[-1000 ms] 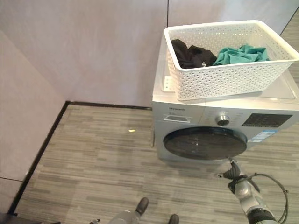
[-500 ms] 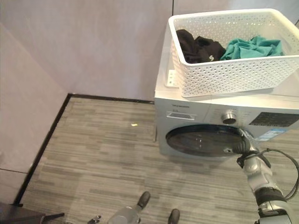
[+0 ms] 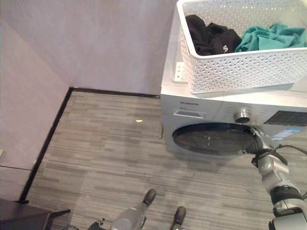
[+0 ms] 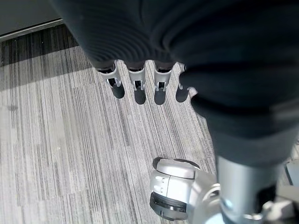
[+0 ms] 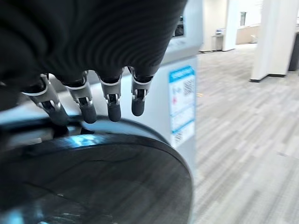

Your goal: Grab the laundry basket,head to the washer,open it,put in the laundry and shut it.

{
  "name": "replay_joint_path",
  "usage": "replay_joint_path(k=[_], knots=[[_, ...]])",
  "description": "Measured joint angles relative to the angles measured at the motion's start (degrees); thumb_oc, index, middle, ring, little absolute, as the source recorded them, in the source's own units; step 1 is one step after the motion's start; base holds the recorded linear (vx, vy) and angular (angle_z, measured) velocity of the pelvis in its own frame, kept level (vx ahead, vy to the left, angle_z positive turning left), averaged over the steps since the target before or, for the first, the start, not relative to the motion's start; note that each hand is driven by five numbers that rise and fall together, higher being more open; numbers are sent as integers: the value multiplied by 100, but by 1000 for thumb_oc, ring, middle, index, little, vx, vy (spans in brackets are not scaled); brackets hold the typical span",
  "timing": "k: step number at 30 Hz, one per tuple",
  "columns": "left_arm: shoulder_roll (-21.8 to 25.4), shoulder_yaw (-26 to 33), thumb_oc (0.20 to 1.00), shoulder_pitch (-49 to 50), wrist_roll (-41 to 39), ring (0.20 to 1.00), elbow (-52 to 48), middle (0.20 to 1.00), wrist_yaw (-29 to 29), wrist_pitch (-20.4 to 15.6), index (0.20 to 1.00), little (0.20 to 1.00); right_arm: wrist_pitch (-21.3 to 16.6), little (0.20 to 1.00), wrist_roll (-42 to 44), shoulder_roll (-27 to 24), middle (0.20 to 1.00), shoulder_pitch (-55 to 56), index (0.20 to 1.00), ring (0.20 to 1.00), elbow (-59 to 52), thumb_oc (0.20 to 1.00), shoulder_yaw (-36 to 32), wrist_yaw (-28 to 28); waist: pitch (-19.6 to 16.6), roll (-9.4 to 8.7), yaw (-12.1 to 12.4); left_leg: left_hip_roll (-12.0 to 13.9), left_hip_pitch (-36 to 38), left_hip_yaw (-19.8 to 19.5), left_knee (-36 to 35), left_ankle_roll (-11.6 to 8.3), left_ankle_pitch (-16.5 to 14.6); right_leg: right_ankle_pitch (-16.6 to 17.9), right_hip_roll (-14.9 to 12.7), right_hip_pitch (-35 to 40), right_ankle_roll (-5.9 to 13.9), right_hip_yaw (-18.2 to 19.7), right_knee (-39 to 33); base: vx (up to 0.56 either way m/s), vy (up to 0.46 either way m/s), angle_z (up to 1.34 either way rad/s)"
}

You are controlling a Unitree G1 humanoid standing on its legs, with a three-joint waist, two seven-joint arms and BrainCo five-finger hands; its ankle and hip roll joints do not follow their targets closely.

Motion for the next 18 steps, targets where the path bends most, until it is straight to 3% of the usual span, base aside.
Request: replay_joint_path(k=[6, 14, 18], knots=[[34, -92, 1000, -101, -2, 1000, -99, 1000, 21, -7, 1000, 1000, -38, 1000, 213, -48, 1000, -618, 1000, 1000, 1118, 1000, 620, 100, 41, -4, 19, 9, -74, 18, 21, 1, 1, 10, 3, -95, -15, 94, 0, 5, 3, -7], [40, -255, 1000, -140, 0, 1000, -156, 1000, 101, -108, 1000, 1000, 12, 1000, 388, -80, 1000, -1429, 1000, 1000, 2224, 1000, 1371, 205, 204, 199, 74, 12, -238, 156, 95, 4, 4, 106, -7, -299, -40, 285, 1, -7, 19, -12], [46, -252, 1000, -145, 3, 1000, -161, 1000, 108, -110, 1000, 1000, 19, 1000, 433, 253, 1000, -1483, 1000, 1000, 2380, 1000, 1828, 438, 211, 210, 67, 28, -242, 152, 147, 3, 4, 116, 19, -270, -55, 357, 2, 8, -12, -10]])
